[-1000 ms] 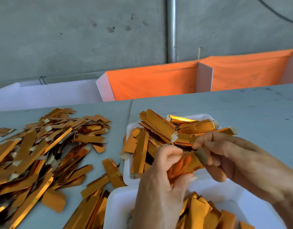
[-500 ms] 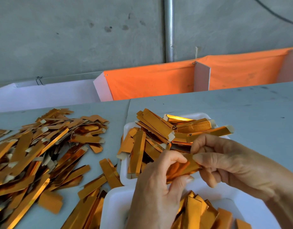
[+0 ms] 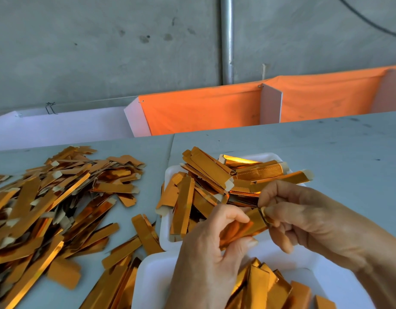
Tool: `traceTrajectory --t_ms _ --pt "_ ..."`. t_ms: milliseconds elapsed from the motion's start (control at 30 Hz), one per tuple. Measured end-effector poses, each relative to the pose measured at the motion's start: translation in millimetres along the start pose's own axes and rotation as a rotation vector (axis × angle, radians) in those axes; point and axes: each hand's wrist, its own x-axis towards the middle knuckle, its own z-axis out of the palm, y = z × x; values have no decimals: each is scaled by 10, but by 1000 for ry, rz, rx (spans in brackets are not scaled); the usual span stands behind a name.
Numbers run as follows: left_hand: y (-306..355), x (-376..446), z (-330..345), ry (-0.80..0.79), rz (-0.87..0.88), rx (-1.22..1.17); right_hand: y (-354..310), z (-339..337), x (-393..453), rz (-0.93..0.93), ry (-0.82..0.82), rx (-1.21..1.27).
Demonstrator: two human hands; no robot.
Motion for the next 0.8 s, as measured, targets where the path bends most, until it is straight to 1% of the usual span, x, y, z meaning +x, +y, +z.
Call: traceTrajectory --t_ms 200,367,467,567,700,800 --pt "-13 -7 4 11 26 47 -7 27 -8 -13 -6 -44" --pt "-7 -13 -13 9 55 85 -13 1 -21 -42 -57 -89" --pt "6 -7 -31 6 52 23 -9 -41 -31 -52 -136 11" --pt "19 -7 -57 -30 52 -72 11 -71 -26 -58 -193 83" --pt "41 -11 -86 -70 48 -154 41 -73 -9 -52 -221 162" --pt "43 -11 -88 -87 39 -182 47 -57 5 -44 -215 154"
